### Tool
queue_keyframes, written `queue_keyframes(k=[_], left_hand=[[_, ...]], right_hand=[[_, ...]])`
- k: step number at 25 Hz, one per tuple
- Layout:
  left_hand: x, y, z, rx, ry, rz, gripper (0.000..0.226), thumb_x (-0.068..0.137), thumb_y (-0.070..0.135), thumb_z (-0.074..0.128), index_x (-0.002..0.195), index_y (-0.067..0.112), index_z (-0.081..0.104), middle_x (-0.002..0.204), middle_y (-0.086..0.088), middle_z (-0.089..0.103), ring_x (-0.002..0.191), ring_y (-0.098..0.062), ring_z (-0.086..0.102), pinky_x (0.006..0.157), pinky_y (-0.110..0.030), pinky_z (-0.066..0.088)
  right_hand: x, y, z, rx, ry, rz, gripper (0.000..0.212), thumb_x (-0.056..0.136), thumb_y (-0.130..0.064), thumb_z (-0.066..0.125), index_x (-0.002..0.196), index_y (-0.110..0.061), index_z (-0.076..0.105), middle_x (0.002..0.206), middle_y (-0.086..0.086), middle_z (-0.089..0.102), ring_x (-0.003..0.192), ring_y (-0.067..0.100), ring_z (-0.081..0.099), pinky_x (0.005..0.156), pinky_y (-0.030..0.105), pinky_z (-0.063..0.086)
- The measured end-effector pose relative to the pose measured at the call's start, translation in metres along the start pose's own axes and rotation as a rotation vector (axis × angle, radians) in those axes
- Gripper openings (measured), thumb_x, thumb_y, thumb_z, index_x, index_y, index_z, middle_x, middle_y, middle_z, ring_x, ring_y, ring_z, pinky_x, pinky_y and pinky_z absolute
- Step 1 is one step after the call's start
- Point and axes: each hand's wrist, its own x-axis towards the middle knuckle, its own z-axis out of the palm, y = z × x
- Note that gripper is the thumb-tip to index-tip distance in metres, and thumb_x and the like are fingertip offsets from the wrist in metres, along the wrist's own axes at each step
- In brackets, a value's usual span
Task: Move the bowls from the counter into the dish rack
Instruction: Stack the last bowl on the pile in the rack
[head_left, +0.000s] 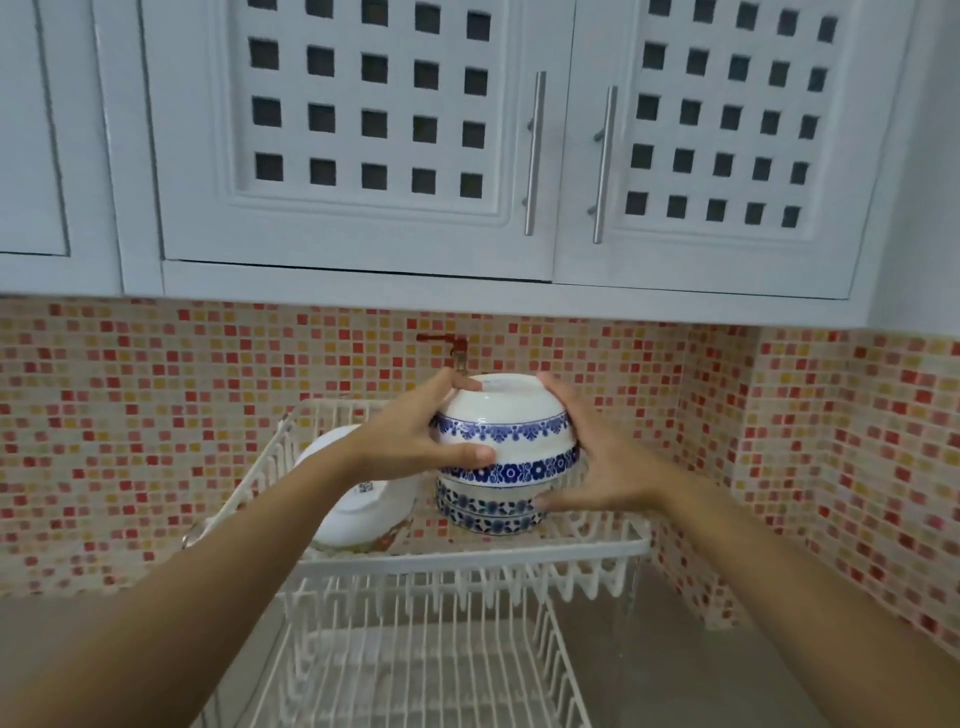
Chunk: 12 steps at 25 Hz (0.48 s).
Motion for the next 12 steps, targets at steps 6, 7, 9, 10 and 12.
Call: queue_keyframes(k=[6, 7, 9, 10, 12], left_hand=[[0.001, -0.009, 0.037, 0.401, 0.002, 0.051, 0.094, 0.060, 0.054, 0.080, 0.132, 0.025, 0.028, 0.148, 0.008, 0.015, 0.125, -0.003, 0.024, 0.108, -0.022, 0.030], [0.001, -0.009, 0.042, 0.437, -0.008, 0.059, 0.094, 0.060, 0.053, 0.081, 0.132, 0.024, 0.028, 0.152, 0.010, 0.005, 0.128, -0.003, 0.018, 0.107, -0.020, 0.025], [0.004, -0.013, 0.050, 0.463, -0.025, 0.058, 0.094, 0.060, 0.051, 0.081, 0.131, 0.024, 0.027, 0.155, 0.008, -0.004, 0.139, -0.010, 0.013, 0.110, -0.024, 0.022], [0.005, -0.014, 0.053, 0.466, -0.030, 0.053, 0.095, 0.060, 0.050, 0.082, 0.132, 0.025, 0.026, 0.156, 0.006, -0.003, 0.143, -0.014, 0.010, 0.113, -0.028, 0.023], [0.006, -0.017, 0.058, 0.471, -0.031, 0.055, 0.102, 0.059, 0.047, 0.084, 0.138, 0.028, 0.021, 0.154, 0.004, 0.002, 0.144, -0.018, 0.008, 0.115, -0.035, 0.023]], right_hand=[[0.001, 0.020, 0.014, 0.171, -0.055, 0.064, 0.115, 0.063, -0.055, 0.079, 0.146, -0.044, 0.000, 0.149, -0.028, 0.007, 0.141, 0.004, 0.017, 0.116, 0.034, 0.028], [0.003, 0.025, 0.015, 0.139, -0.066, 0.068, 0.117, 0.060, -0.052, 0.082, 0.145, -0.045, 0.003, 0.150, -0.027, 0.010, 0.139, 0.002, 0.018, 0.116, 0.037, 0.027], [0.003, 0.029, 0.018, 0.067, -0.081, 0.058, 0.114, 0.054, -0.052, 0.086, 0.140, -0.048, 0.011, 0.147, -0.027, 0.015, 0.136, 0.000, 0.020, 0.115, 0.039, 0.028], [0.004, 0.030, 0.021, 0.036, -0.078, 0.052, 0.117, 0.052, -0.054, 0.086, 0.142, -0.045, 0.011, 0.149, -0.024, 0.014, 0.138, 0.002, 0.019, 0.115, 0.041, 0.028], [0.005, 0.034, 0.025, -0.013, -0.083, 0.068, 0.128, 0.050, -0.058, 0.084, 0.147, -0.038, 0.004, 0.154, -0.019, 0.007, 0.143, 0.007, 0.012, 0.117, 0.044, 0.025]])
